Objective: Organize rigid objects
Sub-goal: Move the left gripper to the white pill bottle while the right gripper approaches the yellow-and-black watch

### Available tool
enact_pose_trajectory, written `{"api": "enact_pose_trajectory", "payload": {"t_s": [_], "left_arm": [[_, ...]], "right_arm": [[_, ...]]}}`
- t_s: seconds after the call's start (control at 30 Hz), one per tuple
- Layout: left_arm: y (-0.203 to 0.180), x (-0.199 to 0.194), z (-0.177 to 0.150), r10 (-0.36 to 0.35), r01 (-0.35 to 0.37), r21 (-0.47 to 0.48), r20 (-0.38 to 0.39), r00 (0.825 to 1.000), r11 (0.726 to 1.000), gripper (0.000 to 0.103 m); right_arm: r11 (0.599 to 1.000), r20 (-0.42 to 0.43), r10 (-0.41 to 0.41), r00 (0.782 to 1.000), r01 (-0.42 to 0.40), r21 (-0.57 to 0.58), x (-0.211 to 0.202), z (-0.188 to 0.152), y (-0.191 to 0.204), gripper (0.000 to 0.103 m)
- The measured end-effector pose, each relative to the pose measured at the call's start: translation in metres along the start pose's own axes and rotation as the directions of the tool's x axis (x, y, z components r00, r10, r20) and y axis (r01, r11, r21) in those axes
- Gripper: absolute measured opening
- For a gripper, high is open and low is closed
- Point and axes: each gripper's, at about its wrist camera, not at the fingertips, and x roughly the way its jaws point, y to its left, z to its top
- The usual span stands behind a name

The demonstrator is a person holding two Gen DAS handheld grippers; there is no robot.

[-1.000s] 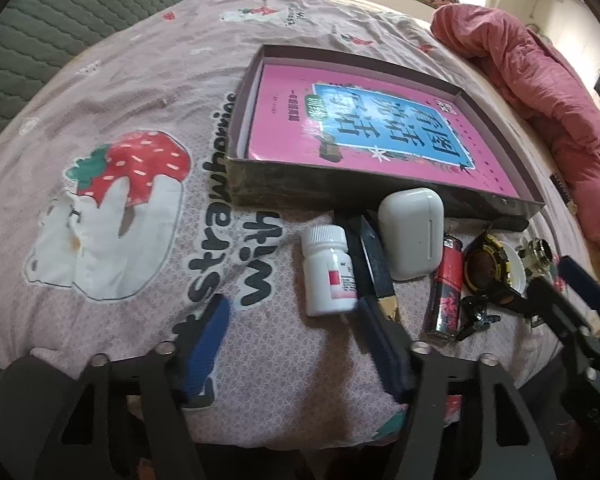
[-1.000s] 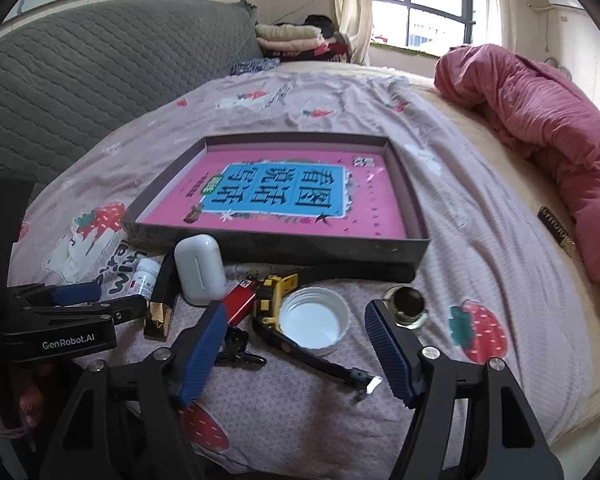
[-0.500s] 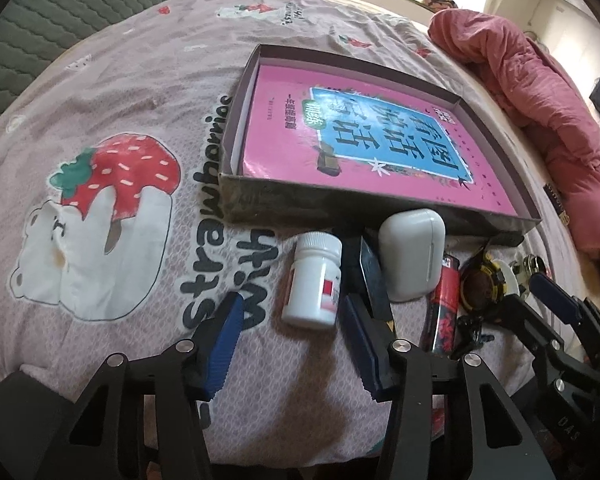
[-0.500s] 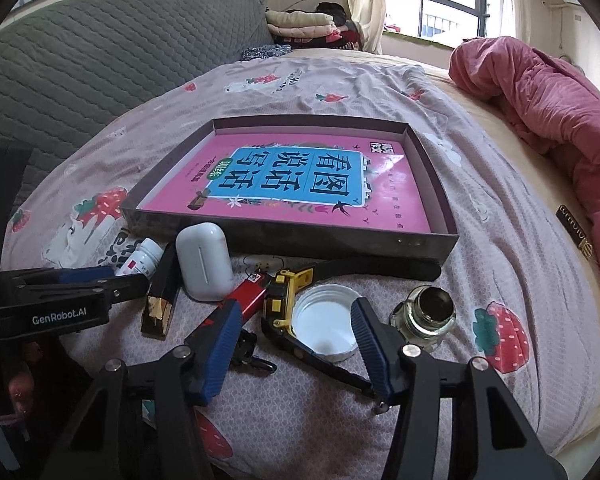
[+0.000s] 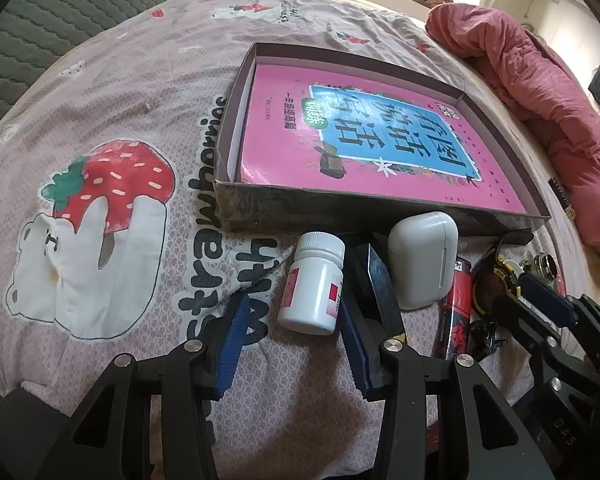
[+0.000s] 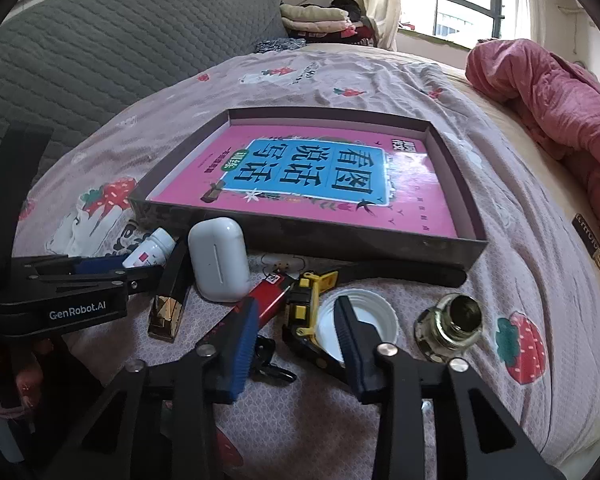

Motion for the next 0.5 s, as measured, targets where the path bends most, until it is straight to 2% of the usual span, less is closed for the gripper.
{"api": "enact_pose_trajectory", "payload": {"t_s": [0.17,0.27,0.5], "left_arm": [[0.0,0.001,0.001,-0.004,0.004,-0.001,0.0,1.0,1.0,0.047],[0.0,0.003,0.001,-0.001,0.001,0.002,0.003,1.0,1.0,0.047],[-0.001,0.008,0.005,0.002,-0.002,0.009,0.007,1.0,1.0,0.047]], "right_arm": [[1.0,-0.002,0.009,1.0,-0.009,-0.005,0.007,0.001,0.001,0.022],[1.0,-0.033,0.013,0.999,-0.012,0.016,0.016,0.001,-0.002,0.022],[0.999,-0.036,0.034,0.999,-0.033,0.037,0.024,0.001,-0.007,0.022]]}}
